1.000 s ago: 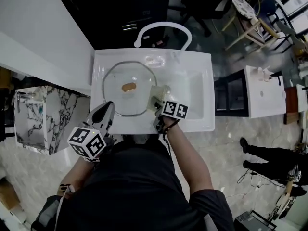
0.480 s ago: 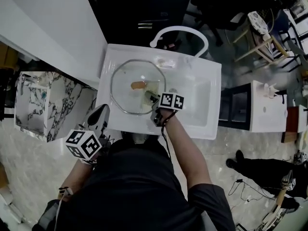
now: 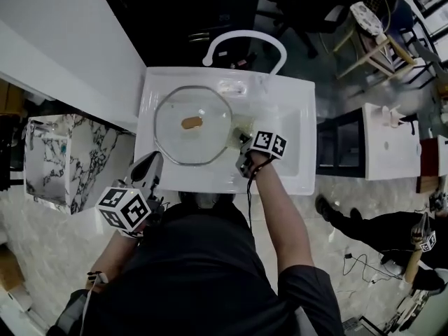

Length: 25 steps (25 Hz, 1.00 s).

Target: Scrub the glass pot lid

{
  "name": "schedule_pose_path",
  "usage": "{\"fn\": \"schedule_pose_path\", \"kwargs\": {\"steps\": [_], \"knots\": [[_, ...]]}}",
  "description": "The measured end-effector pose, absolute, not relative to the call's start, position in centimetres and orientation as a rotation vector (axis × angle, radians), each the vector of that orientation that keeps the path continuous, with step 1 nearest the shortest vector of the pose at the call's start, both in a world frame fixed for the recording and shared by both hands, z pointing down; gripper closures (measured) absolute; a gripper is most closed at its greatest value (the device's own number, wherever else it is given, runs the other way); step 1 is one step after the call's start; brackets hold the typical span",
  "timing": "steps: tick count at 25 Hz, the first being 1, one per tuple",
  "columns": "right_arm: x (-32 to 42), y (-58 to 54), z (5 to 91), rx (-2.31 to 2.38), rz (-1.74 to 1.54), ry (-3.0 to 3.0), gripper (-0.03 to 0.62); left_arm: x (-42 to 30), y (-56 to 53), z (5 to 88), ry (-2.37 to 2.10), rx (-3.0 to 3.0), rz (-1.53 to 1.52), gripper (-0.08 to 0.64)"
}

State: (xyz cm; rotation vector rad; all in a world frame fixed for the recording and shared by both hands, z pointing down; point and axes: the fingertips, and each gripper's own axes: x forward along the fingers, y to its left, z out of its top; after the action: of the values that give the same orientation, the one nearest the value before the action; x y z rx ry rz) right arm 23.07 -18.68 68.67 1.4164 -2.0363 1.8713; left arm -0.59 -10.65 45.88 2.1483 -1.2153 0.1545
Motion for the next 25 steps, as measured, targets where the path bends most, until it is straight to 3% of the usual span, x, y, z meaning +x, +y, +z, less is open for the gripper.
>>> {"fn": "schedule_pose_path", "kwargs": {"steps": [5,9,12,19,25], "knots": [[27.6,-18.0,68.6,1.565,1.747,-1.974,0.526,1.5,-10.8,45.8,-1.164,2.180,0.180,0.560],[29.3,-20.9,65.8,1.550,1.117,-1.987,0.526,1.4,-10.5,46.3,-1.155,2.162,0.173,0.560],[26.3,-24.0,63.8,1.360,0.665,-2.022,0.526,-0.3,-10.2,46.9,-1.191,2.127,0.160,0.560],[17.0,-27.6,64.7,0.852,0.015,-2.002,0.526,-4.0,-9.4,47.5,-1.284,2.056,0.137,0.560],[15.3,-24.5,66.7,0.679,-0.170,-1.966,0.526,-5.3,-9.3,47.9,-1.300,2.026,0.138,0.560]]}}
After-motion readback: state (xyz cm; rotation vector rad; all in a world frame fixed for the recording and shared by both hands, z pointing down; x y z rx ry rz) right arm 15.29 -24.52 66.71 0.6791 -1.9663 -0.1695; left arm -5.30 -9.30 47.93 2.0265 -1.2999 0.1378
